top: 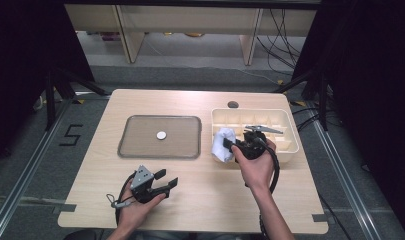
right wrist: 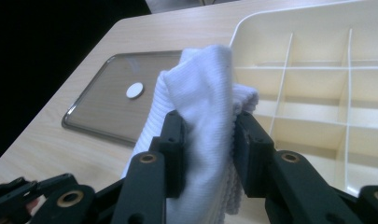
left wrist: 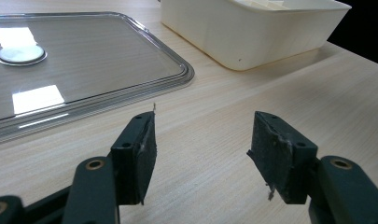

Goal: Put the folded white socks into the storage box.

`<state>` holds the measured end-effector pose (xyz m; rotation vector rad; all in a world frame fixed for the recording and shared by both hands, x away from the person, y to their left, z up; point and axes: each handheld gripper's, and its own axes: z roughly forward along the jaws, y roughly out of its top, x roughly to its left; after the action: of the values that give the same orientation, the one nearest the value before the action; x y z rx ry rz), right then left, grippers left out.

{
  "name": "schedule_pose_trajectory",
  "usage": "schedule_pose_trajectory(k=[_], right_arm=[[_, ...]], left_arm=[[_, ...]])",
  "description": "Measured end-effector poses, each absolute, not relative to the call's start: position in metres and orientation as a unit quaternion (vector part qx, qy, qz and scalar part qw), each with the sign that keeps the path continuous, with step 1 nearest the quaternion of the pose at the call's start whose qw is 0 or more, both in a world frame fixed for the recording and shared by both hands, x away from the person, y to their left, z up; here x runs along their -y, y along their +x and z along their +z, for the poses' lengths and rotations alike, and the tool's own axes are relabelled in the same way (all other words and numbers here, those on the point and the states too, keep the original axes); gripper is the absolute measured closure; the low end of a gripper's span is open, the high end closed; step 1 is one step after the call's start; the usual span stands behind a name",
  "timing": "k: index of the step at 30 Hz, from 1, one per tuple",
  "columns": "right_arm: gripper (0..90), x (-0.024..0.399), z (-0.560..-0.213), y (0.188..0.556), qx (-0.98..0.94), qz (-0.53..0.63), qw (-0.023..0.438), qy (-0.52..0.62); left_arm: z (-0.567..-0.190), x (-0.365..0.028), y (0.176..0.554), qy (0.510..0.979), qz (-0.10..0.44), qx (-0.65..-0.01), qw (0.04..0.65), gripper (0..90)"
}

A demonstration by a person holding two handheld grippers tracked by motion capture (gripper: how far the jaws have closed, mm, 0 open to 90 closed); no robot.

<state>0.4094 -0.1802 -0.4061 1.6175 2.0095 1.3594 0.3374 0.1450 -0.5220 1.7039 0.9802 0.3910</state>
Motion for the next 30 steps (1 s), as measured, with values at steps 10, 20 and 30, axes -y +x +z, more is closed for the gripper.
schedule_pose_trajectory(k=[10,20,30], right_arm=[[67.8,0.18,-0.41,0.436,-0.68,0.445,0.115,0.571],[67.7,0.178,-0.423,0.457,-0.696,0.412,0.117,0.577],[67.5,0.174,-0.432,0.467,-0.717,0.37,0.113,0.58]], left_arm=[[-0.522,-0.145,0.337,0.718,0.165,-0.41,0.538,39.8],[-0.522,-0.144,0.337,0.718,0.164,-0.41,0.537,39.7],[-0.522,-0.144,0.338,0.719,0.163,-0.412,0.536,39.7]])
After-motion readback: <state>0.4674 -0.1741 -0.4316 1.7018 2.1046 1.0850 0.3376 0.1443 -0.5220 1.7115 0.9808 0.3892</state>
